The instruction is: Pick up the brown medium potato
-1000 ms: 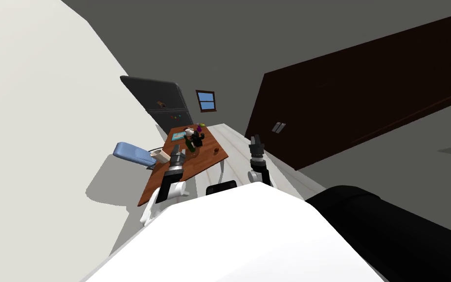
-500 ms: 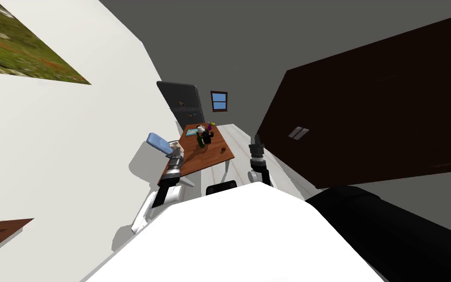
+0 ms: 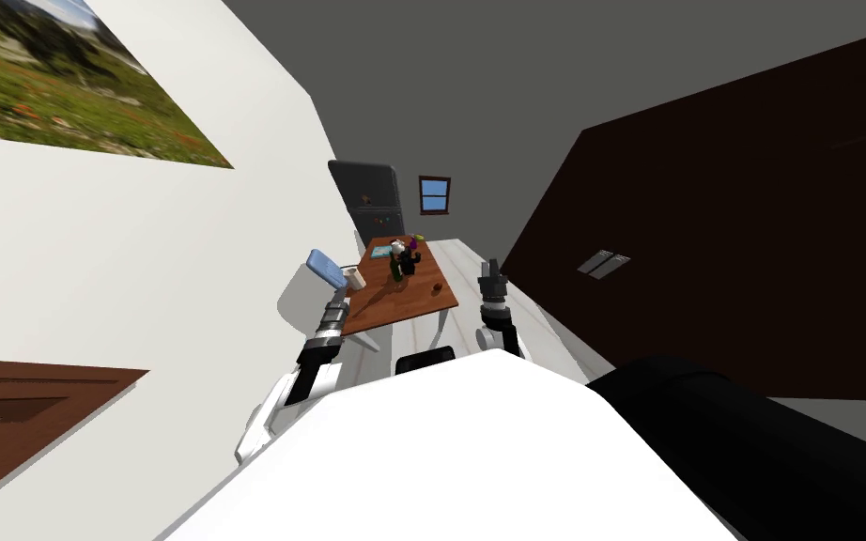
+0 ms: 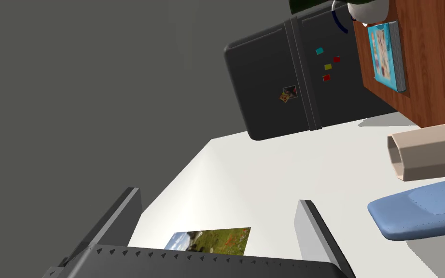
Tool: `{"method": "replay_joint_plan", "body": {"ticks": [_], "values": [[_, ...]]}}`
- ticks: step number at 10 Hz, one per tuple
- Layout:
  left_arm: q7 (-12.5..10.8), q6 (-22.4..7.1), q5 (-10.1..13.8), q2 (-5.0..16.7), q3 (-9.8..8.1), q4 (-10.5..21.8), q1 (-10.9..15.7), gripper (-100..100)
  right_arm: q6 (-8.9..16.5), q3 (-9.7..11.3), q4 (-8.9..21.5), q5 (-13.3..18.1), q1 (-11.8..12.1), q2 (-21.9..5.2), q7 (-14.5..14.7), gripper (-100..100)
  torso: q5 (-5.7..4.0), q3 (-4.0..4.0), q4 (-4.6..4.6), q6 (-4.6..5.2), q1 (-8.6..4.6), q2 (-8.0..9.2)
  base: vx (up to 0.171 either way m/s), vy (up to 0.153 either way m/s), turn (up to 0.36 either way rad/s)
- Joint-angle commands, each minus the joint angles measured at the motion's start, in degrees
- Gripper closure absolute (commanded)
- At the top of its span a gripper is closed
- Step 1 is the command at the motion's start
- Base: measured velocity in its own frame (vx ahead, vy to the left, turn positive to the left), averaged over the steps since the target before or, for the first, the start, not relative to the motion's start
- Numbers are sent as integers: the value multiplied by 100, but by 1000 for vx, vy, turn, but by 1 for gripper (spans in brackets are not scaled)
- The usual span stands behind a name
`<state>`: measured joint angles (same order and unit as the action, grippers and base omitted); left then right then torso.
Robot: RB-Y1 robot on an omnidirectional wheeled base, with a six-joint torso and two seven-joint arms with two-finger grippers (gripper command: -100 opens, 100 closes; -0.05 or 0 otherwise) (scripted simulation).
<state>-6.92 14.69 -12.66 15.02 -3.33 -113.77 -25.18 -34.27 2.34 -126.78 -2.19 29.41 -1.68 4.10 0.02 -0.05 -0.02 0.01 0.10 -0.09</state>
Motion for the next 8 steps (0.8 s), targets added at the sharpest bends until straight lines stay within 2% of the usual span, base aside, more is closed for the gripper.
{"method": "replay_joint_plan", "body": {"ticks": [1,6,7,8], "values": [[-1,-2,-11,4,-1,-1,-1,-100,0,0,0,0,0,0,0,0,0,0,0,0,0,0,20,10,81],[-1,-2,-11,4,-1,-1,-1,-100,0,0,0,0,0,0,0,0,-2,6,3,1,-9,10,0,-7,9],[-46,-105,130,56,-24,159,243,-100,0,0,0,0,-1,0,0,0,-2,6,2,1,-8,10,-23,-33,-94],[-68,-156,196,78,-34,240,357,-100,0,1,0,0,-1,1,0,0,-4,9,4,5,-20,15,-39,-54,-154]]}}
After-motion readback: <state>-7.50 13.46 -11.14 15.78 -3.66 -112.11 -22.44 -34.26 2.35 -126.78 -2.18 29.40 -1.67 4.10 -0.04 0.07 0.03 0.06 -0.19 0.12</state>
